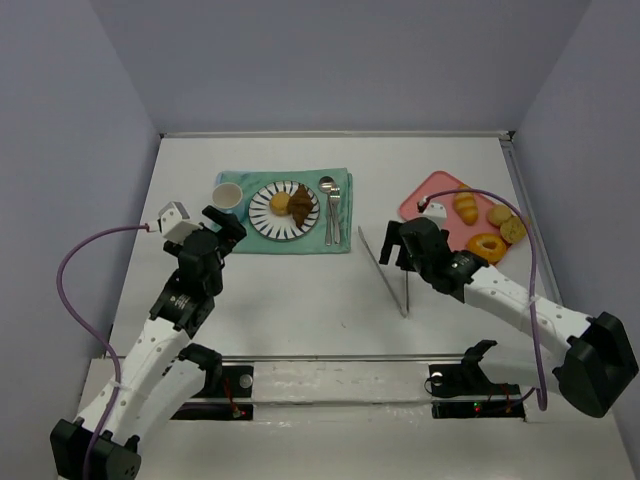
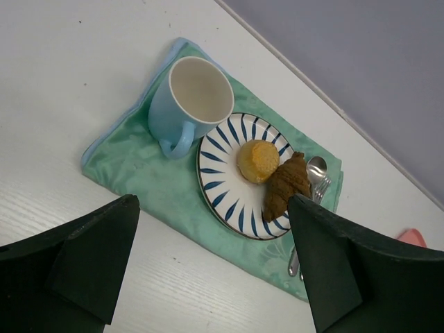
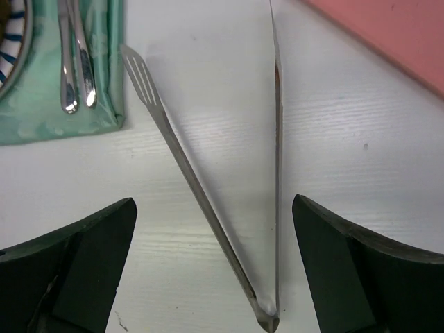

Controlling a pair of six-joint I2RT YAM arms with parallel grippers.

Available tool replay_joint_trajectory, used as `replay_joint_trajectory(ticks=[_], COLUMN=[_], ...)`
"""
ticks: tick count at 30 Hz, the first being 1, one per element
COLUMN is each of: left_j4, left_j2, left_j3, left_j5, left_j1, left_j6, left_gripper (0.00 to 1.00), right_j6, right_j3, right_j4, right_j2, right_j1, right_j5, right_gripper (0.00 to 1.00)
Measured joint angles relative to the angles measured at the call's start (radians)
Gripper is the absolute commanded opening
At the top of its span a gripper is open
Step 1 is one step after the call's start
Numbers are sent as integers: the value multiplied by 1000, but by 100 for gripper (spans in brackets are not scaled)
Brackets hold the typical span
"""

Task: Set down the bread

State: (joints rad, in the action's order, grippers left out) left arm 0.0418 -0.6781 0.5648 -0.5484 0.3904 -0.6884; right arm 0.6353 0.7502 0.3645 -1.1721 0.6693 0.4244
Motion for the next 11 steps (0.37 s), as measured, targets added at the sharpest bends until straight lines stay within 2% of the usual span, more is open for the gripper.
replay_joint_trajectory(ticks=[7, 11], left_j4=[-15, -22], left_j2=[-74, -138], left_j3=[0, 12], left_j5=[48, 92], left_j1=[0, 0], left_j6=[21, 37], left_gripper=[99, 99], right_j6=[63, 87], right_j3=[22, 21], right_j4=[-15, -51], right_j2=[125, 132], right_j1=[0, 0], right_j5=[177, 254], right_gripper=[100, 100])
